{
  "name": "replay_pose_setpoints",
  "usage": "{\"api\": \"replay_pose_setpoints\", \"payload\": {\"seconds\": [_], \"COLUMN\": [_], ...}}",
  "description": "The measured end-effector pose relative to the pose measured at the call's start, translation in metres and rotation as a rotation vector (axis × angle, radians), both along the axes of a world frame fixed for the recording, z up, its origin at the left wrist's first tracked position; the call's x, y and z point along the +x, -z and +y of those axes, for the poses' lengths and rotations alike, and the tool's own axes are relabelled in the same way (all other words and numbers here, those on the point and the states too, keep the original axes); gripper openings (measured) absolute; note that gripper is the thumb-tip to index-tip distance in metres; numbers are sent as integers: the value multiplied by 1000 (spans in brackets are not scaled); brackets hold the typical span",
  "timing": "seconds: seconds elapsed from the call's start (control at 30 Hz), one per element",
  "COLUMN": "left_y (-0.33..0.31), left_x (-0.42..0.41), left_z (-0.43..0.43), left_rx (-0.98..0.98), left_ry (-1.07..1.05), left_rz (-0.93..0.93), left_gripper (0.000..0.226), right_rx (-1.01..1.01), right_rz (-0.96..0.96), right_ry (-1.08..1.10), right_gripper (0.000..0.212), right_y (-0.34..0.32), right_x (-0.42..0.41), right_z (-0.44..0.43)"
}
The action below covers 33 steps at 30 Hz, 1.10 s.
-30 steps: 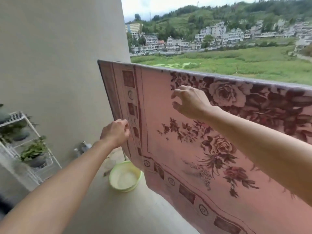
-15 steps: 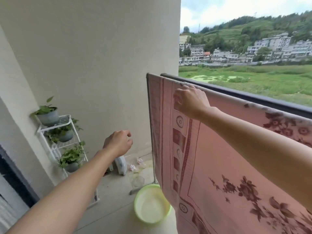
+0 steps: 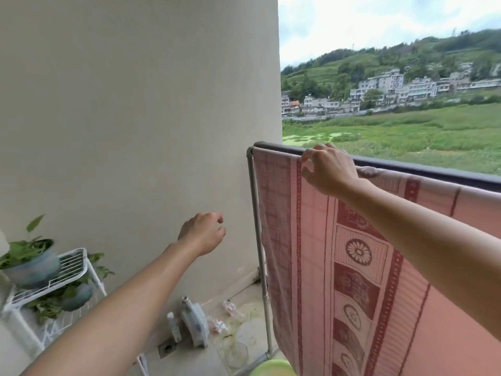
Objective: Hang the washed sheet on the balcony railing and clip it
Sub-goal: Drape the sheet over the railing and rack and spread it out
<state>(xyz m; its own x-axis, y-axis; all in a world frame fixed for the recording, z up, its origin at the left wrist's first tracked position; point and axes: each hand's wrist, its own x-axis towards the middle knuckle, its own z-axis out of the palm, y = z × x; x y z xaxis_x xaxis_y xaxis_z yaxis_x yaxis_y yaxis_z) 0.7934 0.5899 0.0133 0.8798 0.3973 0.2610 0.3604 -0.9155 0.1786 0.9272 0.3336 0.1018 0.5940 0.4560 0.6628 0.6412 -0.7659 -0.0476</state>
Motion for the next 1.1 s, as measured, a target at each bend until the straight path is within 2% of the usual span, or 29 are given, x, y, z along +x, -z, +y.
{"api": "replay_pose_setpoints", "payload": {"seconds": [0.17,0.33,0.47,0.67,0.77,0.9,1.0,1.1], "left_y": [-20,-29,-37,-44,-34,-25,-35,-53], "left_x": [72,149,199,248,242,213,163,110], "left_z": [26,40,49,59,58,61,58,68], "left_rx": [10,35,21,-18,-42,-108,-63,-22], "left_ry": [148,260,348,460,542,773,901,932], "left_rz": [-68,-162,-217,-232,-246,-462,-599,-677], "left_gripper": [30,32,36,44,38,26,15,14], "right_rx": [7,-105,-132,-59,-26,20,58,80], "right_rz": [1,88,51,76,119,181,184,212], "right_ry": [96,146,236,311,337,406,474,523], "right_gripper": [24,43,34,38,35,34,38,43], "right_y": [3,9,15,30,30,35,30,21], "right_x": [39,79,102,87,48,-7,-62,-118], "right_z": [26,49,58,49,37,28,28,36]}}
